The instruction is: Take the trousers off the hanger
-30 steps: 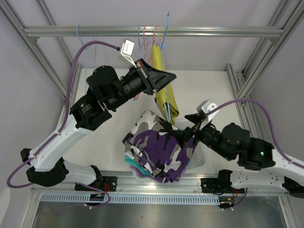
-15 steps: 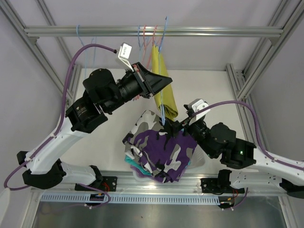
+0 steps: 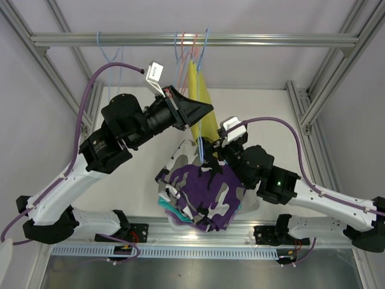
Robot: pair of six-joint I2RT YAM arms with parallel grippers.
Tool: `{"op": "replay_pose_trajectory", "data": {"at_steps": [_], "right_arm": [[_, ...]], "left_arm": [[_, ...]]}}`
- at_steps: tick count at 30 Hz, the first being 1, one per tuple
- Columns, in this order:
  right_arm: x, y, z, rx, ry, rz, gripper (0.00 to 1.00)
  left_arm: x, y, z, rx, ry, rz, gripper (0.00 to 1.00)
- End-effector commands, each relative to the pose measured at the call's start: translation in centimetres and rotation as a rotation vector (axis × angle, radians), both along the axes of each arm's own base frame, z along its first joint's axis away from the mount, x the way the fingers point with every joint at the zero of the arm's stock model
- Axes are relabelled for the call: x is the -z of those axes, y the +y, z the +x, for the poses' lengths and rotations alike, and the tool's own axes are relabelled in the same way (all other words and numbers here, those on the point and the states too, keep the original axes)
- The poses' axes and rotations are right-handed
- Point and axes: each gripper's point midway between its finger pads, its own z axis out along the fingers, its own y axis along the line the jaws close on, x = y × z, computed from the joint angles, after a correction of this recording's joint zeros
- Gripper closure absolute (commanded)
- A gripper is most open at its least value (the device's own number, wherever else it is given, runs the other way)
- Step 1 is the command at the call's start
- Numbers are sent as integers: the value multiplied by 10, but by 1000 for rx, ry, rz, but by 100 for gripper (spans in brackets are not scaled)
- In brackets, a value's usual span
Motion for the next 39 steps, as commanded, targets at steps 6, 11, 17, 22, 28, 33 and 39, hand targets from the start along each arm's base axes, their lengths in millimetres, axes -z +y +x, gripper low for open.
{"op": "replay_pose_trajectory", "data": {"at_steps": [6, 11, 17, 22, 28, 33, 39], "right_arm": [[-32, 13, 19, -39, -52, 134, 9], [-46, 11, 21, -39, -95, 177, 9], [-62, 12, 28, -39, -127, 226, 9], [-67, 16, 30, -55, -142, 270, 12], [-66, 24, 31, -98, -125, 318, 45], [-52, 32, 28, -153, -81, 351, 59], [-37, 41, 32, -157, -56, 360, 62]], "left_arm": [[-49, 29, -10, -45, -181, -117, 99], [-42, 27, -9, -42, -170, -110, 100], [-29, 26, -8, -41, -141, -110, 100], [-23, 26, -8, -39, -126, -108, 100], [-19, 25, -7, -39, -109, -110, 99], [-20, 29, -6, -44, -101, -127, 100], [-26, 29, -8, -27, -99, -151, 100]]}}
